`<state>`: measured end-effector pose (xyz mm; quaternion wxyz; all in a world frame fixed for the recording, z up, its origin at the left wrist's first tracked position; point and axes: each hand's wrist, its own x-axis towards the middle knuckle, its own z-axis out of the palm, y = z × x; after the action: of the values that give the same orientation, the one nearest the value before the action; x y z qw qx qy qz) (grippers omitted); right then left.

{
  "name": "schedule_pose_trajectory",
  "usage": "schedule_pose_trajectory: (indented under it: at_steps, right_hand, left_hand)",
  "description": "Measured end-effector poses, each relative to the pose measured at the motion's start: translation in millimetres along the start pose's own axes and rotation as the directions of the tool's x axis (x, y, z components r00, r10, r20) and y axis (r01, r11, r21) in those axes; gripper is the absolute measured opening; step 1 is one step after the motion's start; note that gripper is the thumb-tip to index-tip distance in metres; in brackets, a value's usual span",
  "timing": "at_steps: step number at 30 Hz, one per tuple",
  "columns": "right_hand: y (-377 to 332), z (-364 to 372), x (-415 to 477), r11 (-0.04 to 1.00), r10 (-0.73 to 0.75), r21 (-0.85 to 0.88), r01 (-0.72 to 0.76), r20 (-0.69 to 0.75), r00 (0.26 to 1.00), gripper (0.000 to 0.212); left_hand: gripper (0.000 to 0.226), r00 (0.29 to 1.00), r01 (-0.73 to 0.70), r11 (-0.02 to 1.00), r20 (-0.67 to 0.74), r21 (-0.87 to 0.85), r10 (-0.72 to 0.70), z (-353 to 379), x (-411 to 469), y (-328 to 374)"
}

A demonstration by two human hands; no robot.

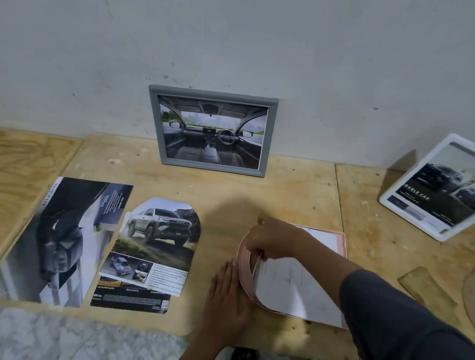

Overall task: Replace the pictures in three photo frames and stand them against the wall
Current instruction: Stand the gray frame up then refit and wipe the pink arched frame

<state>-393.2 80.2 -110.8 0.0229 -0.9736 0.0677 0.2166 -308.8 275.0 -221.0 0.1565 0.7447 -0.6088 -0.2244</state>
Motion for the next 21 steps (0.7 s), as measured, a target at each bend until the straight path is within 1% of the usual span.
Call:
schedule_pose_trajectory:
  at_steps: [5,9,12,14,19,21]
  right_hand:
    - [3,-12,0,0.996,0.011,0.083,-0.013,0.029,1.0,0.021]
    - [8,-17,2,0.999,-0.026,0.043,0.025,0.023,0.999,0.021]
    - [13,-30,-2,1.0,0.004,0.015,-0.005,0.07,0.998,0.029]
    - [14,-44,-5,1.0,0.022,-0.008,-0.021,0.075,0.997,0.033]
    - [13,-81,-6,0.997,0.072,0.003,-0.072,0.068,0.995,0.034]
    - [14,-87,-4,0.993,0.12,0.009,-0.121,0.056,0.991,0.034]
  left_hand:
    - [0.072,1.0,0.008,1.0,-0.028,-0.017,-0.009,3,1,0]
    - [0.068,0.998,0.004,0.998,-0.067,-0.062,-0.008,5,1,0]
    - [0.066,0.996,-0.01,0.997,-0.094,-0.077,0.003,3,0,4]
    - [0.067,0.996,-0.005,0.997,-0.09,-0.075,-0.002,4,0,5]
    - [0.074,0.998,0.029,0.998,-0.052,-0.054,-0.032,2,0,8]
    - [0.075,0.998,0.049,0.995,-0.033,-0.091,-0.052,0,1,11]
